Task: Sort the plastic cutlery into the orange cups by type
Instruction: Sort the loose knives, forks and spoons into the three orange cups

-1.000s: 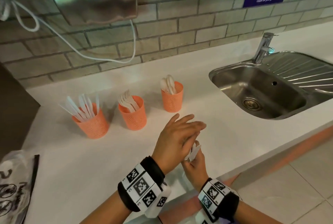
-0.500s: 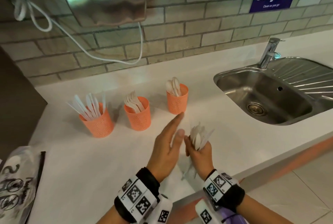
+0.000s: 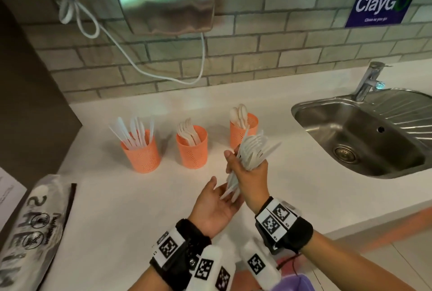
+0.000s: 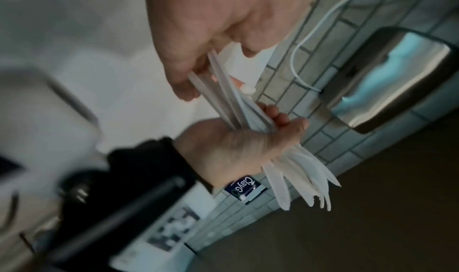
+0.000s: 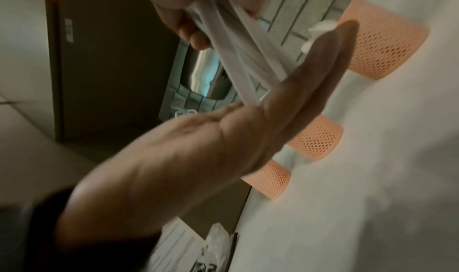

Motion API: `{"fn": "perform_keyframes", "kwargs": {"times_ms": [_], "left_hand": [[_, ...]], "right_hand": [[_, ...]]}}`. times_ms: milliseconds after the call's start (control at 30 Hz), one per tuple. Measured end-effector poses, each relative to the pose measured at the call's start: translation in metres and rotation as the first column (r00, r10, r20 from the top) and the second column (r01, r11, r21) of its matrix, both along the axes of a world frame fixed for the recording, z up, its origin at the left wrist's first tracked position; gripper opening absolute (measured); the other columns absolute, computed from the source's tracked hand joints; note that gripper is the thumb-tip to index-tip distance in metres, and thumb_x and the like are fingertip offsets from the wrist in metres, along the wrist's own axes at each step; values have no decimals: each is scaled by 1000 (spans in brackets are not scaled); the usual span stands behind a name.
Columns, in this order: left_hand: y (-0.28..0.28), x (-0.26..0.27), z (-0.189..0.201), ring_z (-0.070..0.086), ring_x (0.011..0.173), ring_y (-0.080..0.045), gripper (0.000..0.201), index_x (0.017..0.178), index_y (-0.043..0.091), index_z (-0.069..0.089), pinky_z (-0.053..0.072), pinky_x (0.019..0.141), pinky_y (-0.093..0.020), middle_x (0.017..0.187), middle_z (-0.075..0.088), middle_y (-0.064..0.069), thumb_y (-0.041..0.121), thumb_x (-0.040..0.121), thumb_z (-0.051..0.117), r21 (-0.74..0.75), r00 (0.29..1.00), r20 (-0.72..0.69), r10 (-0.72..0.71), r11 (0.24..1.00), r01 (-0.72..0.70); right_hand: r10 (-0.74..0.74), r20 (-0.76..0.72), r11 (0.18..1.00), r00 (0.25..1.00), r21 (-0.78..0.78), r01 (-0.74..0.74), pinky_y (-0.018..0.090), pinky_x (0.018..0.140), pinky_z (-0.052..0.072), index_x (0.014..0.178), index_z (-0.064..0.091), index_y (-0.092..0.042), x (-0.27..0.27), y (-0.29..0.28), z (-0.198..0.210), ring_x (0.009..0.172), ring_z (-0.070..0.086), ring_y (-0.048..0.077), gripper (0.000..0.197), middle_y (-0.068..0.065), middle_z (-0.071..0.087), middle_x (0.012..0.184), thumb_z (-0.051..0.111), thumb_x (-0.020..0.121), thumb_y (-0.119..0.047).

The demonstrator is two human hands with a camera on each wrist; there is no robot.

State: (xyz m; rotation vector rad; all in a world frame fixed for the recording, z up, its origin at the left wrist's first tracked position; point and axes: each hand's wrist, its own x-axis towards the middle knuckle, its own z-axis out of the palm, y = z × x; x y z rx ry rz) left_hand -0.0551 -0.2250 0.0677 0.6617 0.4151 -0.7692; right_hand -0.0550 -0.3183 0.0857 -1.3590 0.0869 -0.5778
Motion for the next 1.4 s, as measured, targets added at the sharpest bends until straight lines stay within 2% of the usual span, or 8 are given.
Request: {"fn": "perform_keyframes", "kwargs": {"times_ms": [133, 300, 433, 567, 700, 933, 1233, 1400], "left_hand": [[-3, 4, 1, 67, 60, -18, 34, 96, 4, 58, 58, 55, -26, 68, 70, -12, 20, 101, 28, 29, 1000, -2, 26, 999, -26], [-11, 2, 7, 57, 84, -20, 30, 83, 11, 58, 52, 77, -34, 84, 64, -10, 13, 98, 33, -18, 996, 88, 3, 1000, -1], [-6, 4, 3, 58, 79, -21, 26, 90, 9, 61, 47, 77, -33, 80, 62, -10, 15, 97, 36, 256, 955, 207, -212, 954, 156], [7, 20, 9, 60, 91, -17, 21, 107, 11, 61, 47, 80, -27, 98, 66, -5, 14, 96, 44, 498, 841, 492, -225, 865, -60], [19, 36, 28, 60, 93, -16, 22, 111, 12, 64, 48, 77, -24, 102, 67, -5, 17, 94, 49, 475, 714, 665, -217, 862, -180], [16, 44, 31, 59, 70, -12, 15, 101, 11, 62, 48, 61, -18, 83, 65, -2, 20, 89, 59, 459, 713, 672, -199, 868, -190], [11, 44, 24, 59, 64, -13, 10, 90, 13, 56, 50, 63, -24, 76, 63, -5, 9, 85, 63, 452, 720, 684, -116, 842, -293], [10, 45, 20, 59, 62, -11, 18, 104, 9, 55, 52, 60, -22, 82, 61, -9, 6, 86, 61, 427, 713, 696, -83, 846, -318]], "right_hand": [[36, -67, 998, 997, 52, -32, 18, 49, 48, 64, 59, -20, 0, 11, -6, 41, 55, 6, 30, -6, 57, 43, 69, 76, 6], [70, -251, 996, 965, 64, -56, 26, 49, 45, 69, 60, -10, 2, 17, -12, 41, 52, 13, 16, -5, 52, 38, 67, 83, -13], [68, -311, 992, 948, 121, -31, 20, 39, 35, 67, 56, -10, 14, 0, -6, 32, 38, 7, 23, -8, 39, 33, 60, 88, -19], [222, -369, 975, 902, 78, -208, 20, 38, 31, 67, 54, -12, 16, -19, -8, 31, 33, 7, 25, -8, 37, 35, 58, 89, -24], [502, -414, 865, 760, 235, -443, 15, 36, 29, 80, 53, -11, 6, -25, -5, 31, 32, 8, 22, -3, 41, 41, 52, 90, -31], [669, -365, 743, 647, 320, -588, 14, 35, 33, 85, 48, -11, 2, -27, -5, 30, 35, 8, 29, 0, 47, 42, 52, 79, -40], [658, -406, 739, 634, 187, -647, 20, 42, 45, 90, 57, -16, 2, -33, -8, 37, 55, 14, 27, 5, 68, 62, 50, 81, -41], [610, -436, 770, 662, 128, -626, 22, 43, 48, 98, 61, -18, 2, -33, -12, 42, 59, 15, 19, 8, 71, 71, 49, 91, -32]]}}
